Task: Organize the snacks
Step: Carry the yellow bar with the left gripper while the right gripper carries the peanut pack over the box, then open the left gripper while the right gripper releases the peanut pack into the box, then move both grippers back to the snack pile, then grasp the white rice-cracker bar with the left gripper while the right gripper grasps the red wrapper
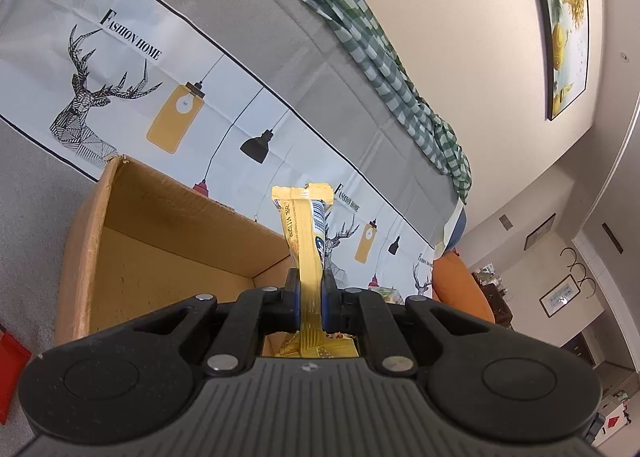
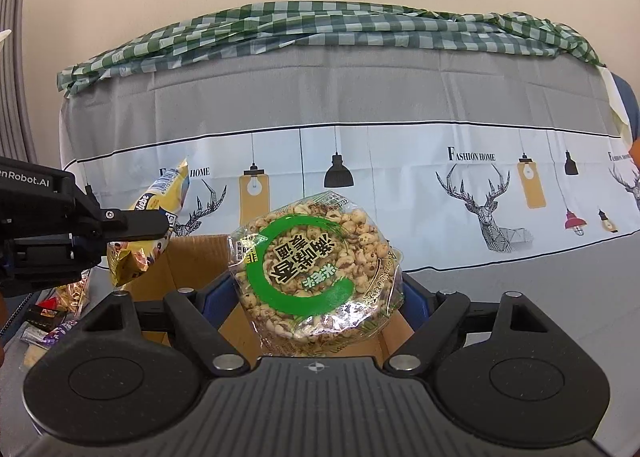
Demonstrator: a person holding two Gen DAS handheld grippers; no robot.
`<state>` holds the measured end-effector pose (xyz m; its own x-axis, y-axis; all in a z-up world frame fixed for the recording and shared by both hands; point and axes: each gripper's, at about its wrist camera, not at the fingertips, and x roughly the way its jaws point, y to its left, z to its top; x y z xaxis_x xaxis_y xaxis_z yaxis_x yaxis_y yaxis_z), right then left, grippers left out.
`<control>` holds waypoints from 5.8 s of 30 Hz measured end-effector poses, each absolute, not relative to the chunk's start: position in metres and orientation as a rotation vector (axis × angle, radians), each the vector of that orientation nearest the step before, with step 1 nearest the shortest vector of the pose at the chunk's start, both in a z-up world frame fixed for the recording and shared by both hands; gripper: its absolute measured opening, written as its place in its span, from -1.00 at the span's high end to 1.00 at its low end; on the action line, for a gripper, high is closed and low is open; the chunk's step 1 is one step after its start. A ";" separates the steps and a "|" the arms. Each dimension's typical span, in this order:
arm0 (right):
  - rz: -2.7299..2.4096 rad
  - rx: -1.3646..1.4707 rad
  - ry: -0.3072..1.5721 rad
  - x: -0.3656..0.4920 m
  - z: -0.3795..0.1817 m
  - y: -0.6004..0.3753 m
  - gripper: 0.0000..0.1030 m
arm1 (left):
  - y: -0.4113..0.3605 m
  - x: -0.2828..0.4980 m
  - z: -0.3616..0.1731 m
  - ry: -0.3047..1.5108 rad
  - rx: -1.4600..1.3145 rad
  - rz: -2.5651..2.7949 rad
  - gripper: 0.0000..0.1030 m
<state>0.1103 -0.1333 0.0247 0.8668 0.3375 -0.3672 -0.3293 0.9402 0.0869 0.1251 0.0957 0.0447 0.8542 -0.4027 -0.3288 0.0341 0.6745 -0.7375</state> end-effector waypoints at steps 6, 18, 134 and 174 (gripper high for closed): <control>0.347 0.017 0.386 0.110 0.024 -0.132 -0.62 | 0.095 0.125 0.045 0.505 -0.793 -0.254 0.82; 0.348 0.029 0.387 0.110 0.024 -0.136 -0.62 | 0.092 0.127 0.044 0.512 -0.779 -0.257 0.82; 0.369 -0.083 0.735 0.050 -0.106 0.152 0.17 | 0.288 0.051 -0.051 0.913 -0.411 0.259 -0.68; 0.653 -0.187 0.738 0.016 -0.103 0.115 0.16 | 0.259 0.024 -0.074 1.121 -0.271 0.215 0.22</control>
<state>0.0158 0.1147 -0.1029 0.5539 0.4852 -0.6765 -0.6118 0.7884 0.0645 0.0239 0.2590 -0.0740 0.4201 0.0335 -0.9069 -0.3038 0.9469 -0.1057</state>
